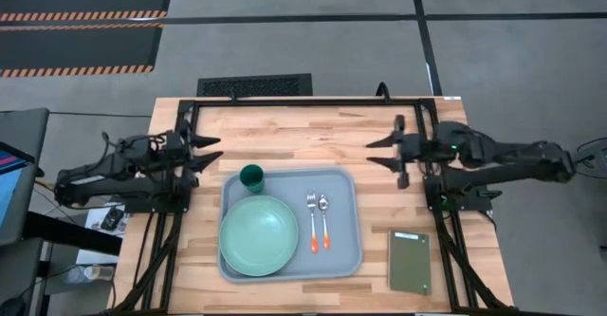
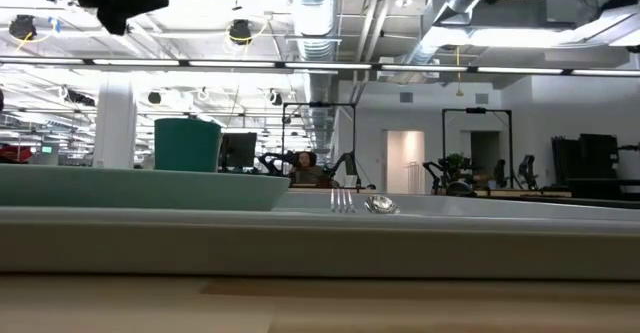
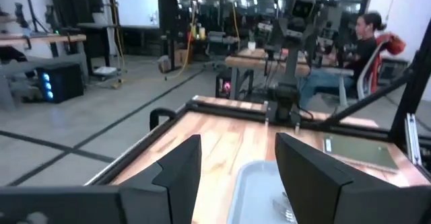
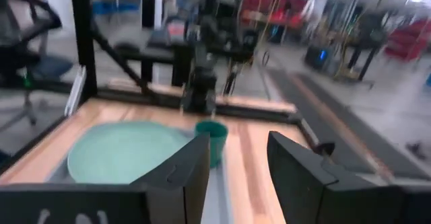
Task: Pick and place plate/cup/fork/spoon on tray
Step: Return to Home Position
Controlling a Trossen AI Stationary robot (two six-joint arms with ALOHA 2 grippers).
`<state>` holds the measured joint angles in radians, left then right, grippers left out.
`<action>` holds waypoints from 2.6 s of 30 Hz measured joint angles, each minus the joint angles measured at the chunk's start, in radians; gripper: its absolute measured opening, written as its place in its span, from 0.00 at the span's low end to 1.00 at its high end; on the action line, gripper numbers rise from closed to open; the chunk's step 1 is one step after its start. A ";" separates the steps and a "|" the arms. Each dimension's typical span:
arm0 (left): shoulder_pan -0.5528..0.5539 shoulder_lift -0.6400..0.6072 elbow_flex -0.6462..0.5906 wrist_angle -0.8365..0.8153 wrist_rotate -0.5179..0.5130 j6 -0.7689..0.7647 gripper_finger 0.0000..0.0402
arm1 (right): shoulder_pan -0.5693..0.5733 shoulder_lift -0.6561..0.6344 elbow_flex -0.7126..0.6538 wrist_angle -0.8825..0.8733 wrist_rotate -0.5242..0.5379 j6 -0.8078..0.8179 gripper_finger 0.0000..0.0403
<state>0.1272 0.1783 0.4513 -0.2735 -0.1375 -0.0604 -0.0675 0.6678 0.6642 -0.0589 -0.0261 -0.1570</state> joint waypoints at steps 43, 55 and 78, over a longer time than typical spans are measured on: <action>-0.023 -0.165 -0.441 0.307 0.098 -0.191 0.44 | -0.052 -0.646 -0.656 0.279 0.002 0.055 0.42; -0.023 -0.165 -0.442 0.306 0.100 -0.241 0.44 | -0.052 -0.646 -0.657 0.167 0.002 0.052 0.43; -0.023 -0.165 -0.443 0.306 0.101 -0.249 0.44 | -0.052 -0.646 -0.658 0.078 0.002 0.052 0.43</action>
<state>0.1040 0.0132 0.0086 0.0322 -0.0368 -0.3096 -0.1196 0.0223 0.0059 0.0188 -0.0238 -0.1047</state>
